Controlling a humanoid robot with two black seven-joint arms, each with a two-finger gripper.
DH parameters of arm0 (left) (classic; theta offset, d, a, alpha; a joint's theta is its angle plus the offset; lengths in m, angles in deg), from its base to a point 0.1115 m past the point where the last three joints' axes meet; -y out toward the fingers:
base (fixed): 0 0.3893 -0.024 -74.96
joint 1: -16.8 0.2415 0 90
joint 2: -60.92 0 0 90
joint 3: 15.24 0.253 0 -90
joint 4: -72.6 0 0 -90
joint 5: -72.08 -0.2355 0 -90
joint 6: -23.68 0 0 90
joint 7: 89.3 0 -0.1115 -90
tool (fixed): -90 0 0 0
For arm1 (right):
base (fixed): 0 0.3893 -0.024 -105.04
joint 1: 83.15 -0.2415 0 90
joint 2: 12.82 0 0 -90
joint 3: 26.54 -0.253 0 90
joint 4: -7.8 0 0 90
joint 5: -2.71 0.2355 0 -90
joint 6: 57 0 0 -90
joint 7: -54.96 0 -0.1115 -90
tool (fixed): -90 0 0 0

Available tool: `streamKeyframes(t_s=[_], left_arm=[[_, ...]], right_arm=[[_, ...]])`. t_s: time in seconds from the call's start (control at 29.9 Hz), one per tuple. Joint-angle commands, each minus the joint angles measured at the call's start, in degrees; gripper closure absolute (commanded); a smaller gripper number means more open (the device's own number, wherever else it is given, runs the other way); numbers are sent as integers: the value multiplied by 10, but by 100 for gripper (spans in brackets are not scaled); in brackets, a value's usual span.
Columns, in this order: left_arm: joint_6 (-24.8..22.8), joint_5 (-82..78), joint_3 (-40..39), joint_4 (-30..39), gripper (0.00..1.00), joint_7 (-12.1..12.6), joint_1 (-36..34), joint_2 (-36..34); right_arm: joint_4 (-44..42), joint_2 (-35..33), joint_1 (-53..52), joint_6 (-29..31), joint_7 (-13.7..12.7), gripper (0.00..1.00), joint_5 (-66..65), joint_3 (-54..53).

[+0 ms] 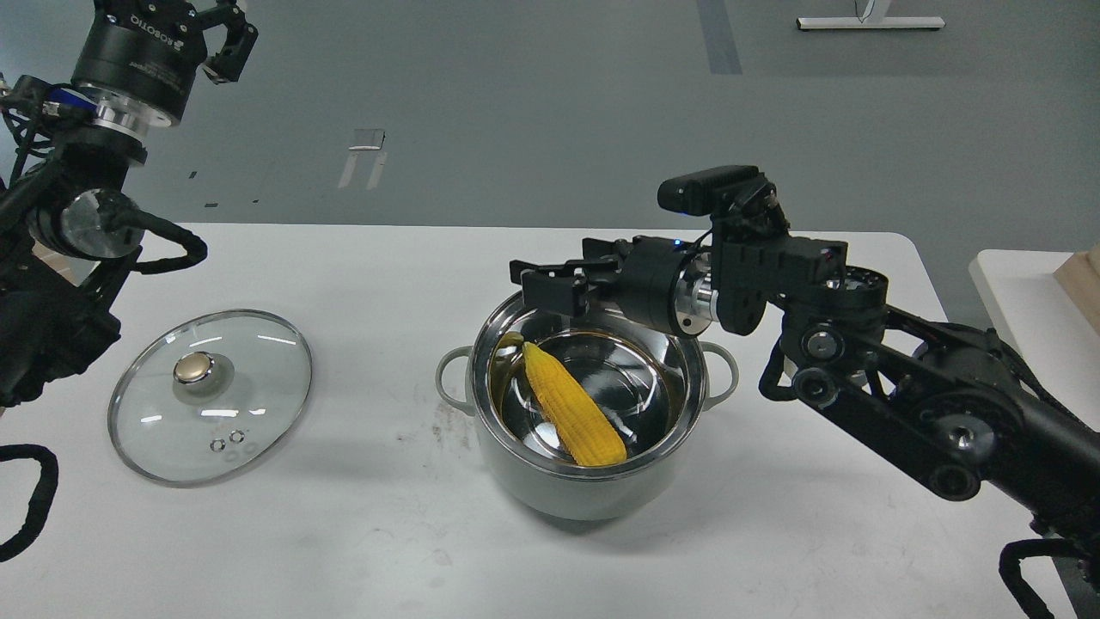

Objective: Open pot and put corn in
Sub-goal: 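Release the corn and raise the right gripper out of the pot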

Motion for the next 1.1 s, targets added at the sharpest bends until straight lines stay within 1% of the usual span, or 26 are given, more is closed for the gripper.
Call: streamKeyframes(t_s=[0.0,0.07,0.17,0.23,0.37,0.43,0.47,0.53,0.6,0.63,0.67,0.7,0.74,0.8,0.9,0.94,1.07], left_arm=[[-3,1,-1,0,2,0,2,1],[-3,1,-2,0,2,0,3,2],[-3,1,-2,0,2,0,2,2],[-2,1,-1,0,2,0,2,3],[-2,0,8,-3,2,1,3,3],[-2,-1,10,-4,2,10,4,3],[-2,-1,10,-4,2,22,3,2],[-5,-1,9,-4,2,35,3,0],[-5,1,0,-6,2,58,4,-1],[-5,3,0,-7,2,64,4,-1],[-5,4,-1,-8,2,70,4,-1],[-5,4,-2,-10,2,71,6,0],[-5,4,-2,-10,2,71,6,0],[-5,4,-8,-12,2,70,8,6],[-5,4,-15,-12,2,71,9,9],[-5,4,-15,-12,2,71,9,9],[-5,1,-27,-12,2,72,6,27]], right_arm=[[-4,15,-1,0,3,0,1,-124],[-4,16,0,0,6,0,2,-179],[-21,26,0,0,19,0,14,-256],[-68,33,-10,0,21,0,39,-326],[-101,33,-23,0,21,0,70,-394],[-127,32,-24,0,23,0,110,-423],[-152,30,-24,0,30,0,152,-441],[-182,29,-23,0,45,0,199,-457],[-245,26,-23,0,74,0,301,-480],[-264,26,-23,0,81,0,332,-485],[-306,23,-23,0,90,0,395,-489],[-347,19,-22,0,93,0,455,-488],[-347,19,-22,0,93,0,456,-488],[-416,8,-17,0,93,0,541,-488],[-471,6,-17,0,94,0,608,-488],[-471,6,-17,0,94,0,609,-488],[-482,6,-4,0,95,0,701,-487]])
